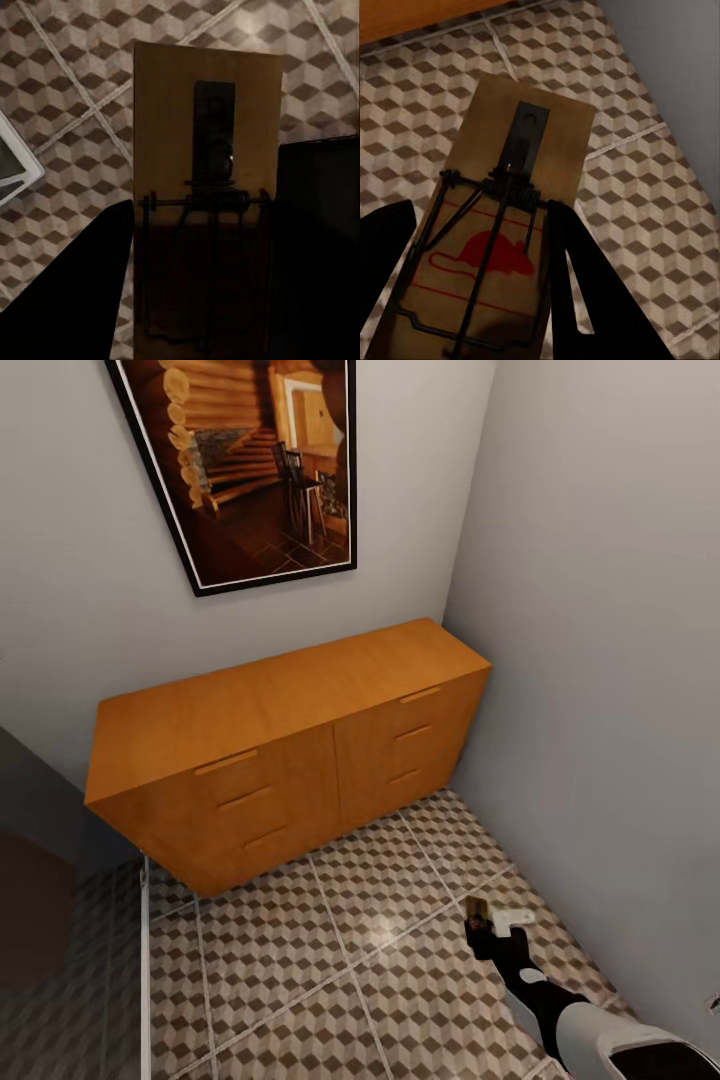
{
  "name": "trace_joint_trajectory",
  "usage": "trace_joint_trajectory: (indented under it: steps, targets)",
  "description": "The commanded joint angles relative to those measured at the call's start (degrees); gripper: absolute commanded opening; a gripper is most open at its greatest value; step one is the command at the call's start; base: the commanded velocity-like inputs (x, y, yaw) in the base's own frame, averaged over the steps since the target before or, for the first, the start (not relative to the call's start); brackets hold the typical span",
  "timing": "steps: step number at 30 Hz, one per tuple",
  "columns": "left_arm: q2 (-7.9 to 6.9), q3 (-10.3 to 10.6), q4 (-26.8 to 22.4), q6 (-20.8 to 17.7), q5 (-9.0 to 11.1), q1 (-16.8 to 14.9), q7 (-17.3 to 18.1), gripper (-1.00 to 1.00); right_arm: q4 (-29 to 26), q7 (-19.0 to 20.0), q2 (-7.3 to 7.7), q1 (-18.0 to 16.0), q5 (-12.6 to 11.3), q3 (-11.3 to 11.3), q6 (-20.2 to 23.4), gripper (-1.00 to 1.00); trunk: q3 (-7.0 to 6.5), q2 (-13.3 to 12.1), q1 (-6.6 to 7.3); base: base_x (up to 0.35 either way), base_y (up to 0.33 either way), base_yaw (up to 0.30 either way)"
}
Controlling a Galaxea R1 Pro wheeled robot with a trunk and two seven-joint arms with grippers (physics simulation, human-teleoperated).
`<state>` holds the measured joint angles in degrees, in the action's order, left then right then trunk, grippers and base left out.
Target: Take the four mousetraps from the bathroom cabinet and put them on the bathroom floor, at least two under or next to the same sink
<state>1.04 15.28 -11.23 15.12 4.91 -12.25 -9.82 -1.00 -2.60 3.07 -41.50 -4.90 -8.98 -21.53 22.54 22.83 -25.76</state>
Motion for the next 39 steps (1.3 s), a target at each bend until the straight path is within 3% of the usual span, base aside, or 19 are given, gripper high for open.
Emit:
trace_joint_trajectory:
  steps: [1,5,7,14,16,22,28,31,34,37,39]
  targets:
    - [0.21,0.47,-2.21,-1.59,0.52,-0.04,-0.40,-1.00,0.09,-0.14,0.06,1.10,-0.54,-0.52,-1.83,-1.00,0.08,0.09,-0.03,0.000,0.000,0.000]
    - [0.82,0.46,-13.14,-12.84,0.46,-0.05,-0.45,-1.00,0.17,-0.13,0.09,5.33,-0.72,-0.52,-5.53,-1.00,0.08,0.09,-0.03,0.000,0.000,0.000]
    - [0.99,0.46,-17.33,-16.66,0.45,-0.05,-0.45,-1.00,0.19,-0.13,0.00,6.91,-0.77,-0.52,-6.95,-1.00,0.08,0.09,-0.03,0.000,0.000,0.000]
    - [1.42,0.38,-21.74,-21.13,0.47,-0.23,-1.38,-1.00,0.20,-0.12,-0.14,9.67,-0.81,-0.56,-13.47,-1.00,0.08,0.09,-0.03,0.000,0.000,0.000]
    - [1.52,0.37,-23.69,-23.86,0.46,-0.31,-4.15,-1.00,0.20,-0.12,-0.25,10.16,-0.81,-0.59,-14.53,-1.00,0.08,0.09,-0.03,0.000,0.000,0.000]
    - [1.59,0.45,-25.75,-26.18,0.48,-0.40,-9.31,-1.00,0.21,-0.34,-0.61,10.65,-0.81,-0.60,-15.00,-1.00,0.08,0.09,-0.03,0.000,0.000,0.000]
    - [1.35,0.40,-25.03,-26.91,0.45,-0.42,-9.97,-1.00,0.21,-0.23,-0.70,10.70,-0.81,-0.60,-15.06,-1.00,0.08,0.09,-0.03,0.000,0.000,0.000]
    - [1.28,0.18,-26.41,-29.72,0.45,-1.05,-10.08,-1.00,0.21,-0.17,-0.70,10.73,-0.81,-0.60,-15.04,-1.00,0.08,0.09,-0.03,0.000,0.000,0.000]
    - [1.26,-0.05,-29.53,-37.59,0.45,-3.02,-10.11,-1.00,0.21,-0.18,-0.74,10.73,-0.79,-0.60,-15.04,-1.00,0.08,0.09,-0.03,0.000,0.000,0.000]
    - [1.31,-0.15,-33.33,-47.22,0.45,-7.24,-10.12,-1.00,0.21,-0.25,-0.79,10.73,-0.76,-0.60,-15.03,-1.00,0.08,0.09,-0.03,0.000,0.000,0.000]
    - [1.32,-0.20,-34.25,-50.37,0.47,-10.38,-10.12,-1.00,0.21,-0.27,-0.79,10.74,-0.73,-0.60,-15.02,-1.00,0.08,0.09,-0.03,0.000,0.000,0.000]
